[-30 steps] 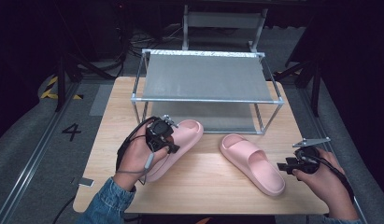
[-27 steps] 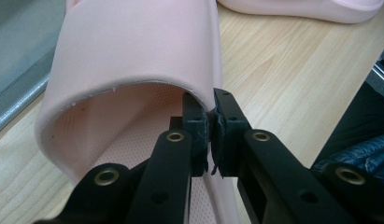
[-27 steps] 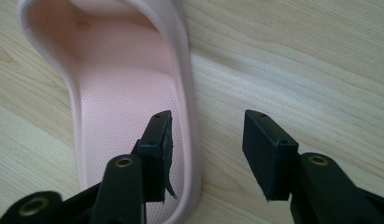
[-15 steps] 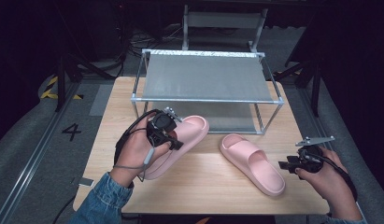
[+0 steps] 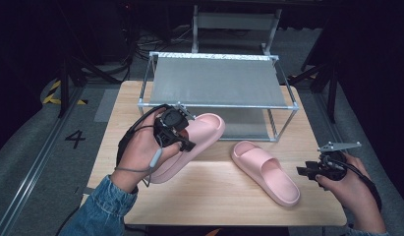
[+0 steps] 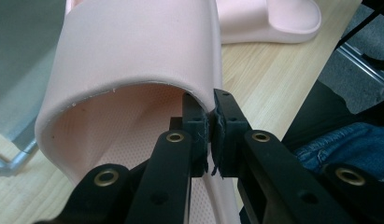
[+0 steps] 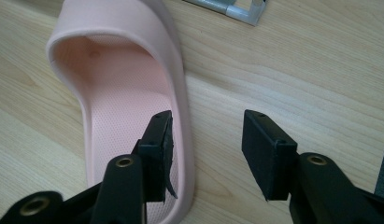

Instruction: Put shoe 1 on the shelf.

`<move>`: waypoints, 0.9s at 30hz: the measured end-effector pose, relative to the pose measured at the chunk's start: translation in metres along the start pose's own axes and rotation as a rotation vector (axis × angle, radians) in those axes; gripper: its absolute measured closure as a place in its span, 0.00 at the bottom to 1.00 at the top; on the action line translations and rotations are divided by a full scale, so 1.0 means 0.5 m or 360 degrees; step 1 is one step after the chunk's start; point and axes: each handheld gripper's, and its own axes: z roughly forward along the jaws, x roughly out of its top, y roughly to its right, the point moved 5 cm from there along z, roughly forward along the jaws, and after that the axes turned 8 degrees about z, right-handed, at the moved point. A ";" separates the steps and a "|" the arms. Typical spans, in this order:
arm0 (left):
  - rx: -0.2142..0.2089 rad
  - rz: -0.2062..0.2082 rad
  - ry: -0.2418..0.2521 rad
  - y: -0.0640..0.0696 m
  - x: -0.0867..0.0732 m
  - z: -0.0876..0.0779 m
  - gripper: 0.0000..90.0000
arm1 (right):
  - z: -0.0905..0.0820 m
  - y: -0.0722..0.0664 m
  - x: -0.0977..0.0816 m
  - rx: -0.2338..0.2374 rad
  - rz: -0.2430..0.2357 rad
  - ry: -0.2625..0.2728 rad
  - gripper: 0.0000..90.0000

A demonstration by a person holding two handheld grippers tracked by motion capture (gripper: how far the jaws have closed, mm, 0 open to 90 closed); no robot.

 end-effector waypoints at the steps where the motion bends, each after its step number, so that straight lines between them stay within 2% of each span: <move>1: -0.0009 0.0002 0.0006 0.001 0.004 -0.005 0.95 | -0.002 0.001 0.001 0.0001 -0.0002 0.0003 0.60; 8: 0.0010 0.0026 0.0021 0.001 0.034 -0.029 0.94 | -0.007 0.002 0.004 0.0010 -0.0004 0.0019 0.60; 14: 0.0012 0.0020 0.0031 -0.006 0.059 -0.039 0.94 | -0.010 -0.003 0.005 0.0021 -0.0006 0.0025 0.60; 19: 0.0029 -0.0017 0.0053 -0.025 0.083 -0.046 0.94 | -0.017 0.000 0.006 0.0027 -0.0003 0.0036 0.60; 27: 0.0065 -0.0089 0.0079 -0.064 0.113 -0.047 0.94 | -0.010 -0.007 0.005 0.0054 -0.0017 0.0034 0.60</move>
